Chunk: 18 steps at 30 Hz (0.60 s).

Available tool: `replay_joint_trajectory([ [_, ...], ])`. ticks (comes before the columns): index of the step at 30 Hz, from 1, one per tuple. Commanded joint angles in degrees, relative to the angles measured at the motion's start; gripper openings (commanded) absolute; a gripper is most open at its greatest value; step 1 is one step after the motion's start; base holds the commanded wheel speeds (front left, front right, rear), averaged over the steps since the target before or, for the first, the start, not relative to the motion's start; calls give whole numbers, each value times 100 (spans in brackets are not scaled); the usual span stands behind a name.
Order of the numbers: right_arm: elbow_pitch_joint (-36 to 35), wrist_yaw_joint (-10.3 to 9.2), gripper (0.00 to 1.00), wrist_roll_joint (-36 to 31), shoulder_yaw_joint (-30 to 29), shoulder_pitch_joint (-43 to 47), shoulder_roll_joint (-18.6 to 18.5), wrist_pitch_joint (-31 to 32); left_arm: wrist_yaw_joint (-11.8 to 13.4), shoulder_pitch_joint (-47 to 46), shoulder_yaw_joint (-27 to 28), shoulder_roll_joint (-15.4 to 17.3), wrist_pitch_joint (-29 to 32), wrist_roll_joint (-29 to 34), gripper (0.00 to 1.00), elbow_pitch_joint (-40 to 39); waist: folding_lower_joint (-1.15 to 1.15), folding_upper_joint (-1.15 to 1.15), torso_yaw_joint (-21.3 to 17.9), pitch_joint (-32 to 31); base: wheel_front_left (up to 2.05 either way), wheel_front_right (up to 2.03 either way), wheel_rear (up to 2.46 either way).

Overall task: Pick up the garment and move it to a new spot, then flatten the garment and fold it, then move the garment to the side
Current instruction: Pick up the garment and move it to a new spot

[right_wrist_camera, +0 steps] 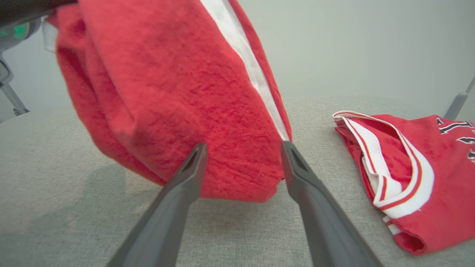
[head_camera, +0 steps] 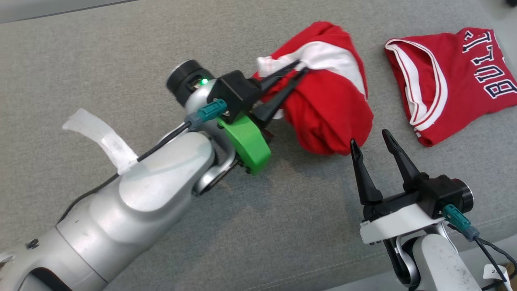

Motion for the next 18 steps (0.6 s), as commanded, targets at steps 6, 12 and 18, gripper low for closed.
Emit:
replay_joint_trajectory([
  [6, 25, -8, 100, 134, 87, 63, 1, -2, 487, 552, -42, 182, 46, -10, 0, 1492, 0, -1, -243, -34, 0, 0, 0],
  [12, 94, -8, 100, 53, 3, 161, 1, -2, 716, 1138, -40, 101, -125, -119, 0, 2295, 0, -1, -3, -88, 0, 0, 0],
  [18, 182, -8, 100, -74, 60, 209, -2, -2, 806, 1605, 135, -75, -287, -348, 100, 2492, 0, -1, 298, -198, 0, 0, 0],
])
